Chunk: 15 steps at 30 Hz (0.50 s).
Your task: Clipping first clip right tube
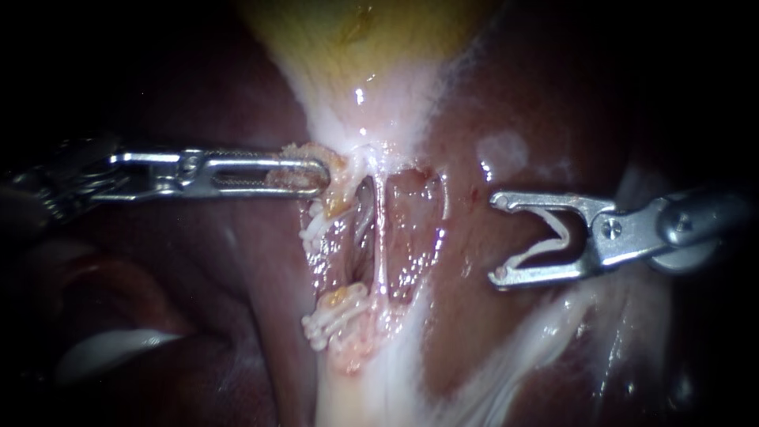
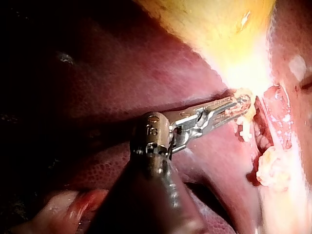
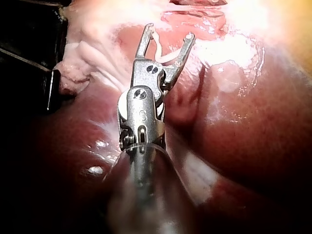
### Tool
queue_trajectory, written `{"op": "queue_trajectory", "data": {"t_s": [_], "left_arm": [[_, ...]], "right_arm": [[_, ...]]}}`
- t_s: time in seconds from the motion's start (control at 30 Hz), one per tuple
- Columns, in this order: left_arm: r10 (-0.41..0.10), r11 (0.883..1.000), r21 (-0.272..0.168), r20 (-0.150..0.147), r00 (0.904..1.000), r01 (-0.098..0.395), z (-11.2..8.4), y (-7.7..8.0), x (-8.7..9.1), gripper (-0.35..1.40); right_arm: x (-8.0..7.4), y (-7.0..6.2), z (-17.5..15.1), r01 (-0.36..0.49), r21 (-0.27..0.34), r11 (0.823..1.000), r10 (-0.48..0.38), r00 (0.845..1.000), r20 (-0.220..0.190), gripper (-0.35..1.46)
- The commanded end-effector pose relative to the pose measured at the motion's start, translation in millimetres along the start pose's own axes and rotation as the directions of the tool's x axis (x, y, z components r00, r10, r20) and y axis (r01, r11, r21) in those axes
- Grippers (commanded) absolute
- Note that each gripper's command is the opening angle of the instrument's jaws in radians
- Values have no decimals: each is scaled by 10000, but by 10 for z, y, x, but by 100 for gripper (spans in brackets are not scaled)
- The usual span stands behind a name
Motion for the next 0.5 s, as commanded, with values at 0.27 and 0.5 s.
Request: {"op": "queue_trajectory", "data": {"t_s": [0.27,0.5], "left_arm": [[-54,10000,57,-39,10000,55,-14,-10,-8,-35],[-266,9996,92,-67,9996,267,-48,-40,-27,-35]], "right_arm": [[-1,0,0,2,28,10000,-2,10000,-17,50],[-1,-1,-1,4,30,10000,-4,10000,-18,50]]}}
